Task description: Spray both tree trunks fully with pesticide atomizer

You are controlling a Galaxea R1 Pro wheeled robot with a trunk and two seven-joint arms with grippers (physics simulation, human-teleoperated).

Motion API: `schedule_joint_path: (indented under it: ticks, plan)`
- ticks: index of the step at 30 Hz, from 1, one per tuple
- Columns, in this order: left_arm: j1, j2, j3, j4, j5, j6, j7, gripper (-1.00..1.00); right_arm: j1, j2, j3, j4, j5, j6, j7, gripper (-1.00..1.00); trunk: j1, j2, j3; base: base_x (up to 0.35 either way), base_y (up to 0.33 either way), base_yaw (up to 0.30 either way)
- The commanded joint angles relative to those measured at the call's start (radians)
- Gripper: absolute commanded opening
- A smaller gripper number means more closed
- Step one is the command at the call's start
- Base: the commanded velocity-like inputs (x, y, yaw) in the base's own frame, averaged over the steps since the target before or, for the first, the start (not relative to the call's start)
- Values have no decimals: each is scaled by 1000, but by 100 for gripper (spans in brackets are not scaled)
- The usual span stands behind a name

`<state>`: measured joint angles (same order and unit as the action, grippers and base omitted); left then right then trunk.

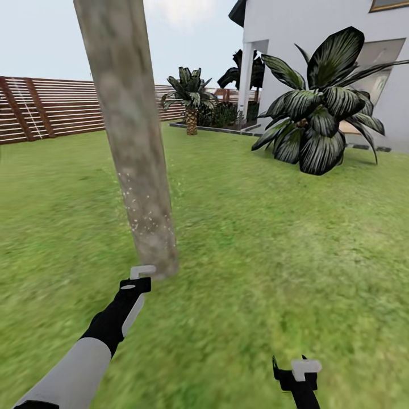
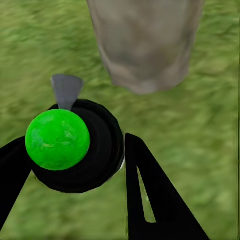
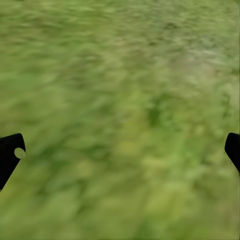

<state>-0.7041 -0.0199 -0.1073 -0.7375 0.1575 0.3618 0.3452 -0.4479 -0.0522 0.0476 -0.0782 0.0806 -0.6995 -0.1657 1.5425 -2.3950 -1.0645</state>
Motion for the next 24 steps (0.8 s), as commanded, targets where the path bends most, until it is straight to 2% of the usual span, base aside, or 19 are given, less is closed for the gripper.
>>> schedule_joint_path:
  ticks: [1,9,24]
  plan:
    - [0,0,0,0,-1,0,0,-100,0,0,0,0,0,0,0,100,0,0,0,201,-230,34]
    - [0,0,0,0,1,0,0,-100,0,0,0,0,0,0,0,100,0,0,0,188,-229,20]
    - [0,0,0,0,2,-3,0,-100,0,0,0,0,1,0,0,100,0,0,0,98,-262,267]
